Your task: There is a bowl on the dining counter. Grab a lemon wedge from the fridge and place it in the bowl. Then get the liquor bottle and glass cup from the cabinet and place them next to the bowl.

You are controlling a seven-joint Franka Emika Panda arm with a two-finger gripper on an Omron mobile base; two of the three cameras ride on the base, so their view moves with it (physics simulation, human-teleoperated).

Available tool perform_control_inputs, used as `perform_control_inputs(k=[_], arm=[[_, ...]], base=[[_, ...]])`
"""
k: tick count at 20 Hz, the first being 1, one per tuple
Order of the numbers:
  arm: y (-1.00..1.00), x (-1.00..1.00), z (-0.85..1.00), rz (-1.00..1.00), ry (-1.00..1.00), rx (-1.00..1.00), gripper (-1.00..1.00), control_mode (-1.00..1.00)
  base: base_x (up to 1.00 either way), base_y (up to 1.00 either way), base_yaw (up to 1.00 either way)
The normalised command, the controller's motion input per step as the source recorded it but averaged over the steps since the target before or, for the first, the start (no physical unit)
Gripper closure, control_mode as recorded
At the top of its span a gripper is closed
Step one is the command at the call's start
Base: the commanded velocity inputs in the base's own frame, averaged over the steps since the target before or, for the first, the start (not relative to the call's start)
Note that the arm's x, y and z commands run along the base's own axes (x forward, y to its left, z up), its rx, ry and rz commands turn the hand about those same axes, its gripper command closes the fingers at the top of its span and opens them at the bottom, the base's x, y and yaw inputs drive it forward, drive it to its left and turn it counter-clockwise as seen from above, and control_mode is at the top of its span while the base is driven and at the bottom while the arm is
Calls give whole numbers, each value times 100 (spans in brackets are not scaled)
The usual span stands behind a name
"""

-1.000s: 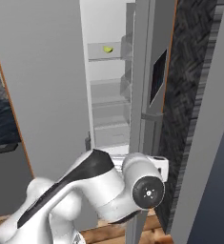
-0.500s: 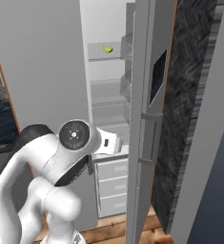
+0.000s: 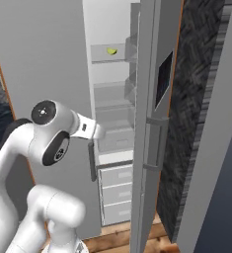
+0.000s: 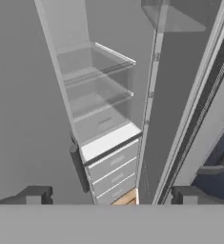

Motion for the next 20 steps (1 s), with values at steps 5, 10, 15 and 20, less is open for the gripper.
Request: perform_control_inputs(k=[5, 10, 15, 20], arm=[[3, 68, 0, -8, -13, -4, -100, -100], [0, 55, 6, -8, -10, -5, -100, -100], [0, 46, 16, -9, -1, -4, -100, -100], [-6, 54, 7, -10, 0, -5, -100, -100]], base=[[0, 0, 0], [0, 0, 0], [0, 0, 0], [0, 0, 0]])
